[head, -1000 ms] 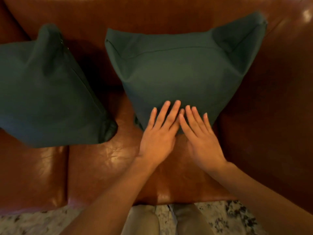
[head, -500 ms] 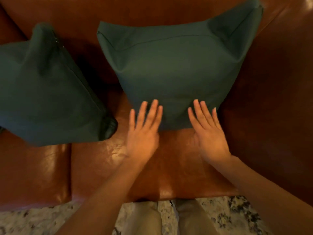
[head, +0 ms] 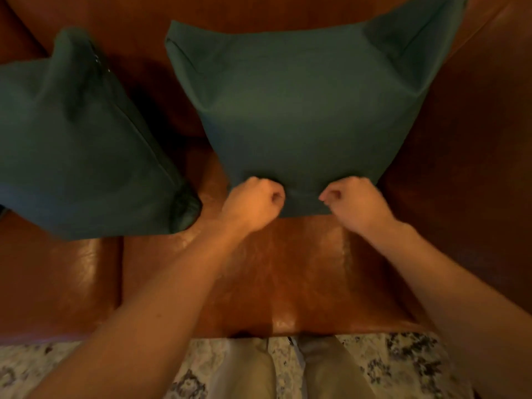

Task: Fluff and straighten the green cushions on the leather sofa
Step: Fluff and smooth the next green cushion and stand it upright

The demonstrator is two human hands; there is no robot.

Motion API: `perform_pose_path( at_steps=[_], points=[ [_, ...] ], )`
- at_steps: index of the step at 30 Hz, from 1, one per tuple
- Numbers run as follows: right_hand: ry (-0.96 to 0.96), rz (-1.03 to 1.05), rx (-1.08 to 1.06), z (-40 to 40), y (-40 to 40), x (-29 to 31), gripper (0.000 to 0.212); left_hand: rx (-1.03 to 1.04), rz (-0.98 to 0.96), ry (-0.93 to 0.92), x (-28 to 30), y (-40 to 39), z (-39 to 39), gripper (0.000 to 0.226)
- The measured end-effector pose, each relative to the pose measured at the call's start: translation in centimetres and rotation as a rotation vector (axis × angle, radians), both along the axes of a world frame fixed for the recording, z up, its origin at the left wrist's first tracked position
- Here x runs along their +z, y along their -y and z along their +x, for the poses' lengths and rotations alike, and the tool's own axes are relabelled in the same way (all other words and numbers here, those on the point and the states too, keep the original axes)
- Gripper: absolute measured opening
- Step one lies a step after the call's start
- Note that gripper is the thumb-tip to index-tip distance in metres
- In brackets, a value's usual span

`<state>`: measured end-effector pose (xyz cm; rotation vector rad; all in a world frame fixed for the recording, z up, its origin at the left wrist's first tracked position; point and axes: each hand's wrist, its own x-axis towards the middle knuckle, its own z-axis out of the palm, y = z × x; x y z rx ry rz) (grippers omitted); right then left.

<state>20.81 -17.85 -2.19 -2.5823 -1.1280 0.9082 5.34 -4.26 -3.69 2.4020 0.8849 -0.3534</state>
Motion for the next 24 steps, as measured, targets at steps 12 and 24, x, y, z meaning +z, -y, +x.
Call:
perform_pose_path(
  at_steps=[12, 24],
  points=[
    [-0.22, -0.221, 0.263, -3.1, -0.2, -3.3, 0.019, -0.136, -0.336, -0.279, -4.7, 5.5, 1.0, 0.03],
    [-0.605, 0.113, -1.132, 2.3, 5.0, -6.1, 0.024, 0.676, -0.553, -0.011, -6.6, -1.8, -6.5, 0.037]
  ],
)
